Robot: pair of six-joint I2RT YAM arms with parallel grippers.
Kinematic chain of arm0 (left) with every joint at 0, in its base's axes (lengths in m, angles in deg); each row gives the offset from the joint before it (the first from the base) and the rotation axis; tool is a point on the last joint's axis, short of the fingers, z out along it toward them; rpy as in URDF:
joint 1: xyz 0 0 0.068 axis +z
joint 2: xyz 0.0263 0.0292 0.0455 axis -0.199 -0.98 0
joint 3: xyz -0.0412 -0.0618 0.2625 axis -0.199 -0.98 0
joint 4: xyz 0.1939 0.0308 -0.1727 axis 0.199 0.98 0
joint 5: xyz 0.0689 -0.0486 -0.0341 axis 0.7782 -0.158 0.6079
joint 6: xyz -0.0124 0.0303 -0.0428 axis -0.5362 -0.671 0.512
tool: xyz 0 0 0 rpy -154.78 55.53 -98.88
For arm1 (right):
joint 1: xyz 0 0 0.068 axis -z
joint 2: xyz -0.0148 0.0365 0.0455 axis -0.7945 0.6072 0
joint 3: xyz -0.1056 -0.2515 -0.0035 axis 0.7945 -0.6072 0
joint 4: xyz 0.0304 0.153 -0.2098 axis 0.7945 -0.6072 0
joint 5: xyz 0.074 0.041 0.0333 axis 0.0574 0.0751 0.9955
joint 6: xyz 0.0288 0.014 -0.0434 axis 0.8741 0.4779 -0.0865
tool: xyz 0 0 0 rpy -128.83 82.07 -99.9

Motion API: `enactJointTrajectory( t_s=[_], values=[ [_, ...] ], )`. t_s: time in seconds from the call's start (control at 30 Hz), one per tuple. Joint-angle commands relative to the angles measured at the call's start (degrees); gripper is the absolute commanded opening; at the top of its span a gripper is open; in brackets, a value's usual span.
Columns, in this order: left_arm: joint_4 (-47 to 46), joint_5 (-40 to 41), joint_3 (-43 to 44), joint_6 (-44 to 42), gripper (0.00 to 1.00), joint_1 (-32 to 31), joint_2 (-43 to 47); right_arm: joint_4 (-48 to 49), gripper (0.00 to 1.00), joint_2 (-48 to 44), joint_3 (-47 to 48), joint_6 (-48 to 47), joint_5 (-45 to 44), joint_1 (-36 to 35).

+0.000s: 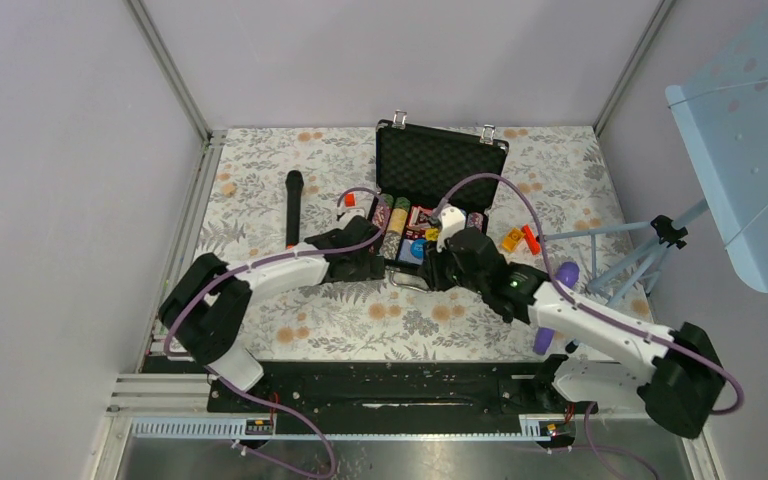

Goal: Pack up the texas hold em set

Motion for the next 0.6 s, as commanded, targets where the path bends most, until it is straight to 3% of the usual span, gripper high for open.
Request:
enactJointTrajectory(
  t_s=[0.0,0.23,0.33,0.57],
  values=[
    [-6.03,7.22,4.49,0.38,0.8,-1.05,-3.34,-1.3,0.34,-6.75,-2.65,0.1,-3.33,0.22],
    [-2.63,12.27,8.74,2.04,0.78,-1.49,-10.0,-2.46,0.35,-11.16,-5.62,-1.41,-4.72,0.22],
    [-1.09,15.1,8.07,4.28,0.7,-1.59,-9.46,-2.23,0.35,-11.25,-6.23,-1.39,-4.49,0.22],
    [-4.98,16.26,2.29,6.11,0.66,-1.57,-4.28,-0.93,0.35,-10.33,-6.99,-0.9,-3.22,0.22]
  ],
)
